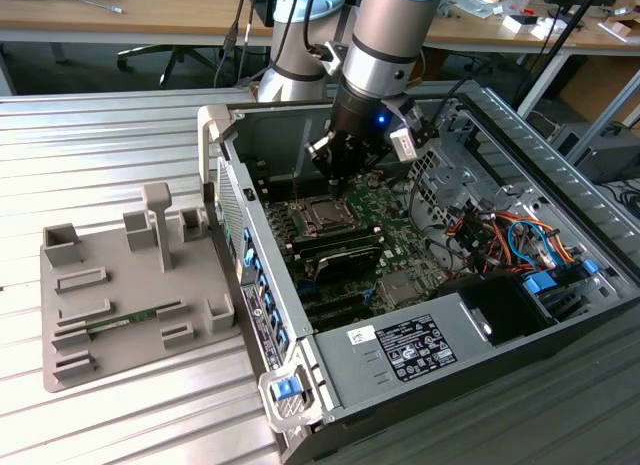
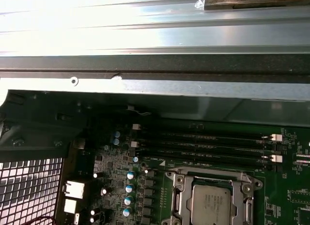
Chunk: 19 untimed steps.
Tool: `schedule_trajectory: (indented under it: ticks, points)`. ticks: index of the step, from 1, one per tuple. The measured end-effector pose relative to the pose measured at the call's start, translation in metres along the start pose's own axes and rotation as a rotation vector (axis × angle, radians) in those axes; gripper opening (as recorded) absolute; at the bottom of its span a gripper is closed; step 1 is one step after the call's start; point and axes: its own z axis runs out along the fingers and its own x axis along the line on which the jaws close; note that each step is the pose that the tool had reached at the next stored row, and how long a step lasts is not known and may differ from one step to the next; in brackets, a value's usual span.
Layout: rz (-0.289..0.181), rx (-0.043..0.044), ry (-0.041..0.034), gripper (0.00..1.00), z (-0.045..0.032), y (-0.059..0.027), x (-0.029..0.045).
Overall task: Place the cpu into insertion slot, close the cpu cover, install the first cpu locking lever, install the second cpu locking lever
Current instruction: 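Install the first cpu locking lever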
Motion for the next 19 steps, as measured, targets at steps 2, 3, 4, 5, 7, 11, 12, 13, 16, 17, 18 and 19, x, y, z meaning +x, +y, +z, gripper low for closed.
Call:
schedule_trajectory:
  ticks: [2, 3, 4, 5, 7, 11, 12, 13, 16, 17, 18, 19]
  points:
    - [0.000, -0.0001, 0.0000, 0.10, 0.0000, 0.0000, 0.0002]
    - [0.000, 0.0000, 0.0000, 0.10, 0.0000, 0.0000, 0.0004]
    - [0.000, 0.0000, 0.0000, 0.10, 0.0000, 0.0000, 0.0006]
    - [0.000, -0.0001, 0.0000, 0.10, 0.0000, 0.0001, 0.0007]
    - [0.000, 0.0000, 0.0000, 0.10, 0.0000, 0.0001, 0.0010]
    - [0.000, 0.0000, 0.0000, 0.10, 0.0001, 0.0002, 0.0022]
    - [0.000, 0.0000, 0.0000, 0.10, 0.0001, 0.0002, 0.0025]
    - [0.000, 0.0000, 0.0000, 0.10, 0.0001, 0.0002, 0.0028]
    - [0.000, 0.0000, 0.0000, 0.10, 0.0001, 0.0003, 0.0036]
    - [0.000, 0.0000, 0.0000, 0.10, 0.0001, 0.0003, 0.0037]
    - [0.000, 0.0000, 0.0000, 0.10, 0.0001, 0.0003, 0.0038]
    - [0.000, 0.0000, 0.0000, 0.10, 0.0001, 0.0003, 0.0040]
